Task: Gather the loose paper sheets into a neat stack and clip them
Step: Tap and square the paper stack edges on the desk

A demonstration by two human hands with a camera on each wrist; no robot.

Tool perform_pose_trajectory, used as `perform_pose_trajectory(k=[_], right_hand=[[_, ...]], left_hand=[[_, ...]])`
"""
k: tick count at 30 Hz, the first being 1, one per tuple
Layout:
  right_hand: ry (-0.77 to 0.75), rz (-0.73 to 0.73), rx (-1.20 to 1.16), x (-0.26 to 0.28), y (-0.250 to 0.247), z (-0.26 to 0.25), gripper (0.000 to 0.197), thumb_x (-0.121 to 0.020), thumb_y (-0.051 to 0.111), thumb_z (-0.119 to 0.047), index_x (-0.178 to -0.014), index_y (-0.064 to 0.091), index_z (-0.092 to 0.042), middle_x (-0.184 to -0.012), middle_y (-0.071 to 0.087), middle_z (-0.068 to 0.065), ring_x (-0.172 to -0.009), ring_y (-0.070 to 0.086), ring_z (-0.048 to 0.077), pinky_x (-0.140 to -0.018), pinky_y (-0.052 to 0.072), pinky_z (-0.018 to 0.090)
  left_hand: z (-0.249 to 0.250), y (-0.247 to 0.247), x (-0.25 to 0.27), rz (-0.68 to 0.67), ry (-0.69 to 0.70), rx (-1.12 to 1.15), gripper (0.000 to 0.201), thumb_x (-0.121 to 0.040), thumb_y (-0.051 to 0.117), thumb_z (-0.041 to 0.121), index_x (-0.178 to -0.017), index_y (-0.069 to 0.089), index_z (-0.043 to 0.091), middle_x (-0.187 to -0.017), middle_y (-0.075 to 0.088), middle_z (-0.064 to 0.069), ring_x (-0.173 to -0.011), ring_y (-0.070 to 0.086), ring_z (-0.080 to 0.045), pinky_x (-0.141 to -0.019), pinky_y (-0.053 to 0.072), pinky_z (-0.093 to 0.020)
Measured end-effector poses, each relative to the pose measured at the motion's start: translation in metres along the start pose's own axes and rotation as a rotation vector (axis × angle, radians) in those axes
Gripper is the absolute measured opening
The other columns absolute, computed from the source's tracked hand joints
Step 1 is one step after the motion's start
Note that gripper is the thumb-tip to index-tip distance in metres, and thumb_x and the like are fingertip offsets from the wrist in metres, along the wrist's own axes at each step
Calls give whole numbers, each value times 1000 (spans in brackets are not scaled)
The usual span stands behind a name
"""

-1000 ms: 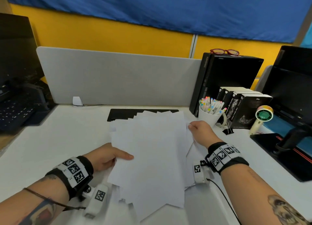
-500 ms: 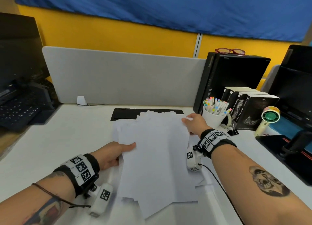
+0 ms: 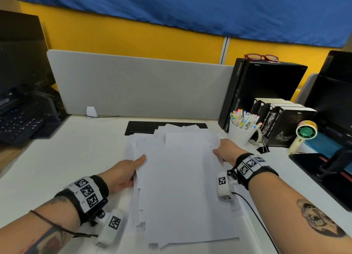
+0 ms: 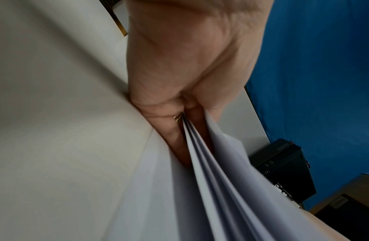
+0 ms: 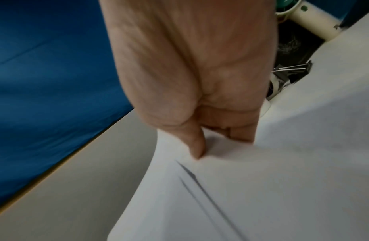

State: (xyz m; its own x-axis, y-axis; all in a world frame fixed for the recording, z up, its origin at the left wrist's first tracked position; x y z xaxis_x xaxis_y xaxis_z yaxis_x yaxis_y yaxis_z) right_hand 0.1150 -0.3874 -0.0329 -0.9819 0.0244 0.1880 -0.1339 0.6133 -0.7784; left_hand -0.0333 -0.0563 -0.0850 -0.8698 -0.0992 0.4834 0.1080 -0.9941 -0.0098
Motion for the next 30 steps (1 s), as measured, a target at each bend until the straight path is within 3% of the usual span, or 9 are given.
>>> perform_pose_trajectory(k=[3,7,11,16,18,22,24,27,30], right_hand=[[-51,-15,-101,0,12,-5,31,-95,55,-11,-123,59,1,-120,63,19,-103,61,32,-93,52,38],[-25,-200,-432,7,38,-16,48,-95,58,-18,-140,48,-10,-132,60,16,-114,63,37,-102,51,51],[4,-184,-496,14,45,-26,59,-92,70,-23,-144,44,-11,-131,57,13,-115,60,33,-96,50,40],[-5,-129,-551,17,26,-10,147,-41,99,-48,-157,13,-19,-149,45,6,-134,47,29,-109,41,41],[-56,-128,-687,24,16,-7,161,-23,102,-47,-156,15,-23,-147,48,6,-132,51,28,-111,41,47],[-245,-149,-933,50,-8,-17,92,-49,98,-13,-131,57,-9,-123,70,17,-110,69,36,-94,56,51],[-339,-230,-1064,68,-18,-31,68,-61,89,-6,-124,64,-4,-120,70,21,-108,69,38,-89,58,48],[-422,-331,-1222,85,-32,-53,49,-74,77,-3,-122,66,-5,-115,73,19,-98,73,33,-81,60,43],[-459,-172,-1211,88,-52,-64,52,-75,73,3,-126,62,2,-117,71,22,-104,70,38,-86,59,48]], left_hand=[[1,2,2,-61,20,-31,50,-97,65,45,-126,70,5,-115,79,-10,-113,73,-28,-109,52,-45],[6,12,7,-118,39,-110,54,-81,85,48,-120,74,13,-113,80,-6,-108,76,-24,-107,53,-42],[9,20,6,27,152,-104,38,-78,90,10,-113,75,5,-105,81,-11,-99,77,-30,-89,61,-41],[32,16,23,168,465,-49,23,-83,82,1,-102,77,13,-99,81,-7,-90,78,-26,-82,62,-40],[49,12,35,152,566,16,27,-85,77,-6,-105,76,12,-99,81,-4,-88,78,-19,-85,62,-37],[87,4,52,79,677,143,40,-83,75,-9,-121,71,2,-111,79,-11,-104,76,-32,-86,64,-38],[100,4,55,68,724,183,50,-80,78,-7,-127,67,5,-116,78,-9,-109,74,-34,-92,62,-44],[117,8,60,62,840,216,86,-79,80,-9,-152,43,19,-138,68,-4,-122,69,-24,-97,59,-46],[132,8,66,66,929,261,92,-82,75,-12,-156,35,27,-144,63,-1,-126,66,-22,-93,60,-41]])
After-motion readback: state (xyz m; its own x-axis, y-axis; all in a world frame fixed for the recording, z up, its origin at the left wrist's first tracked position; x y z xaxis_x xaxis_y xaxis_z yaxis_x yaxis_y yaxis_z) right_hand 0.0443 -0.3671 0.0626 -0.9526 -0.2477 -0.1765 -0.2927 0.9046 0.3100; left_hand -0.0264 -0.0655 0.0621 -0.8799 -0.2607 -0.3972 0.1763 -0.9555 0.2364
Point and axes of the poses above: each hand's wrist, its own x-axis away from the middle knuckle, its own y-axis out of the palm, z = x × y, the point moved 4 cm from there along -x, towards the middle knuckle
